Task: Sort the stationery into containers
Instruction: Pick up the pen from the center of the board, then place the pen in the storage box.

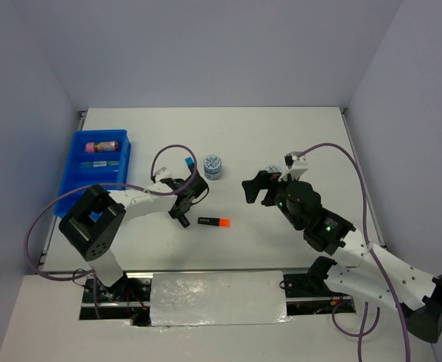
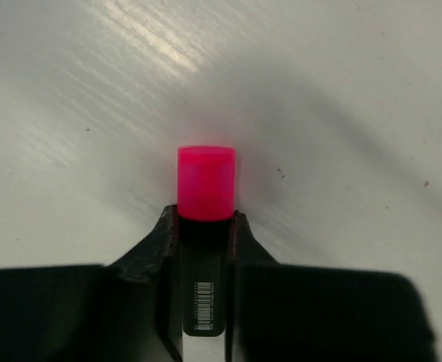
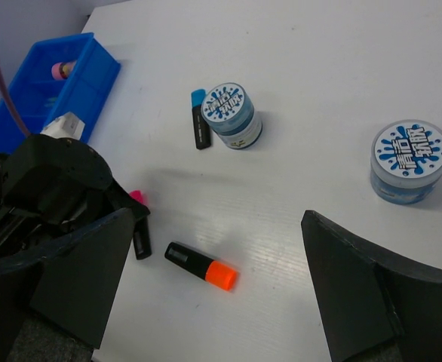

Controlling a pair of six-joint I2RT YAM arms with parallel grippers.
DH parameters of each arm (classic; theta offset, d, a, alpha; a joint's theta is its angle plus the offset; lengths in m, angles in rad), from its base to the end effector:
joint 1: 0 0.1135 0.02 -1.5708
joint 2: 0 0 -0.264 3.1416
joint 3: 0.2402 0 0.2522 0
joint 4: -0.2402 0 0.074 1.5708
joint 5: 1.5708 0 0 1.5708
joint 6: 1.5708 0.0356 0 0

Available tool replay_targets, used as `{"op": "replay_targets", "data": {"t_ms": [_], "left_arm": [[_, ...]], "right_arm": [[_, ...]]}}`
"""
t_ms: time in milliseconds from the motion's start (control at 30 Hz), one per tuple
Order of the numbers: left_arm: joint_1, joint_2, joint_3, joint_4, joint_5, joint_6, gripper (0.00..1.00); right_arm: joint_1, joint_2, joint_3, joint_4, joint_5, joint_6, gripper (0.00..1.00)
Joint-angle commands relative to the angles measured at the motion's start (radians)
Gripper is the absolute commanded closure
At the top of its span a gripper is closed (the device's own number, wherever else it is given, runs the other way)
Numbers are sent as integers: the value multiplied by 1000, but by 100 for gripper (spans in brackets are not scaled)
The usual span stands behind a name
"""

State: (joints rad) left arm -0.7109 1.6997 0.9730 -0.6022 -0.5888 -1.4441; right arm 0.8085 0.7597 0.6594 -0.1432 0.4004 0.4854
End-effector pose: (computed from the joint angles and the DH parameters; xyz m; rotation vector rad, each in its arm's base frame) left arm 0.2415 -0.1819 0.1568 -0.9865 2.3112 0.0917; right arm 0.1357 0.1220 0.3047 -0.0076 1.8301 0.5593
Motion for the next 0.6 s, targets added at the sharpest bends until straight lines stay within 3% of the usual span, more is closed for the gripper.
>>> {"op": "replay_targets", "data": {"t_ms": [0, 33, 200, 267, 300, 400, 567], "left_arm": [[14, 2, -59, 64, 64, -33, 95], [27, -11, -60, 62, 64, -26, 100], [51, -194, -7, -43, -57, -4, 100], [131, -299, 21, -68, -88, 23, 100], [177, -337, 17, -45, -56, 42, 100], [458, -468, -20, 73, 58, 190, 100], [717, -548, 21, 58, 41, 208, 100]], "right_arm": [[-6, -8, -4, 34, -9, -11, 1], [-5, -7, -3, 36, -8, -11, 1], [-8, 1, -3, 40, -15, -13, 1], [-8, 6, -4, 44, -21, -11, 1], [-6, 9, -1, 44, -23, -11, 1], [-11, 16, -1, 44, -28, -14, 1], [-11, 16, -6, 53, -35, -14, 1]]}}
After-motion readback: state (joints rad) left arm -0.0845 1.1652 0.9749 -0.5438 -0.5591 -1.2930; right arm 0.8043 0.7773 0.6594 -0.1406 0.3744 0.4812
